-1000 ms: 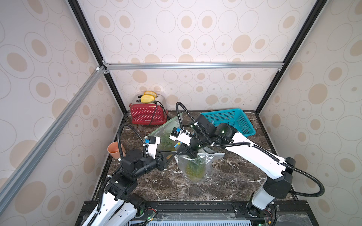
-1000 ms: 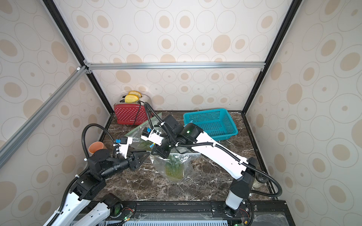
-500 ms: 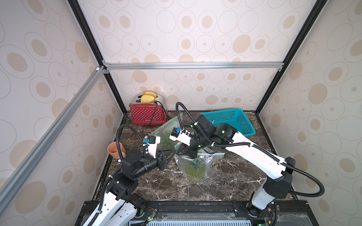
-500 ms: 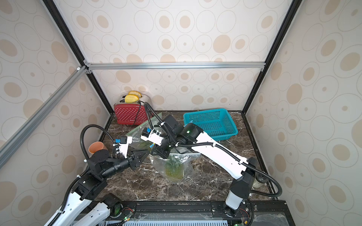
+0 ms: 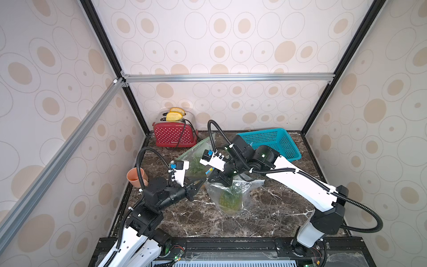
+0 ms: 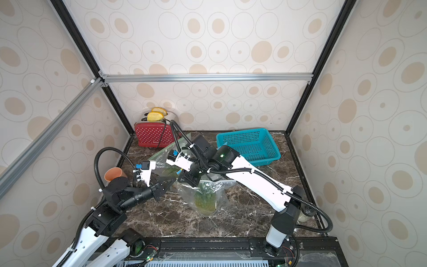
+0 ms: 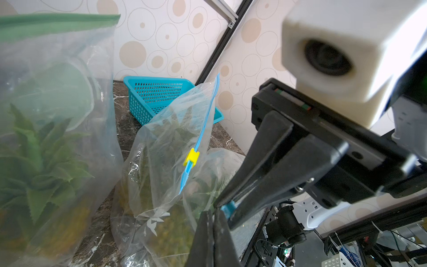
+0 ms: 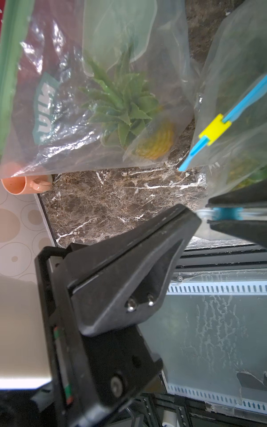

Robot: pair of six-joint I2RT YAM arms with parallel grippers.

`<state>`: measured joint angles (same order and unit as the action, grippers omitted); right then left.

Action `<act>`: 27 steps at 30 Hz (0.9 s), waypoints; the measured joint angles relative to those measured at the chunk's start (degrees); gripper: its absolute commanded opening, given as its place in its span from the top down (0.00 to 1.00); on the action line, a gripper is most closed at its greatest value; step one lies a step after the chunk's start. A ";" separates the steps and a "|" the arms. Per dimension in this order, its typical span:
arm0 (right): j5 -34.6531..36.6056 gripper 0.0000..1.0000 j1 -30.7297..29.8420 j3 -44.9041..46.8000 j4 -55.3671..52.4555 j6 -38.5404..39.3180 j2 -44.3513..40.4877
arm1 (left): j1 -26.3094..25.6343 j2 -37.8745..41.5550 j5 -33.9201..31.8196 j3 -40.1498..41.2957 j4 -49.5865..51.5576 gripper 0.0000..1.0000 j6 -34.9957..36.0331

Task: Open the zip-top bag and take out the pineapple
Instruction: Unzip the zipper on the zipper food storage bag.

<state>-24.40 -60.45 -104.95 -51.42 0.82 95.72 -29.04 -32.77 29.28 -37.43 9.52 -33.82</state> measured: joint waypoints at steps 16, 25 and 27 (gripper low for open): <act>2.03 0.95 -0.70 0.00 -0.44 -0.20 -0.02 | -0.44 1.07 -3.54 -1.42 4.46 1.00 0.00; 5.33 0.95 -1.29 2.86 -0.22 -0.79 -3.02 | -1.49 1.73 -7.54 -2.82 7.43 1.00 0.02; 6.62 0.95 -1.29 4.13 -0.46 -1.01 -4.87 | -1.60 1.90 -8.61 -3.63 8.37 1.00 0.07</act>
<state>-17.78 -61.73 -100.82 -51.88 -0.19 90.85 -30.63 -30.87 20.67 -41.06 17.89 -33.76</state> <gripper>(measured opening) 0.093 0.050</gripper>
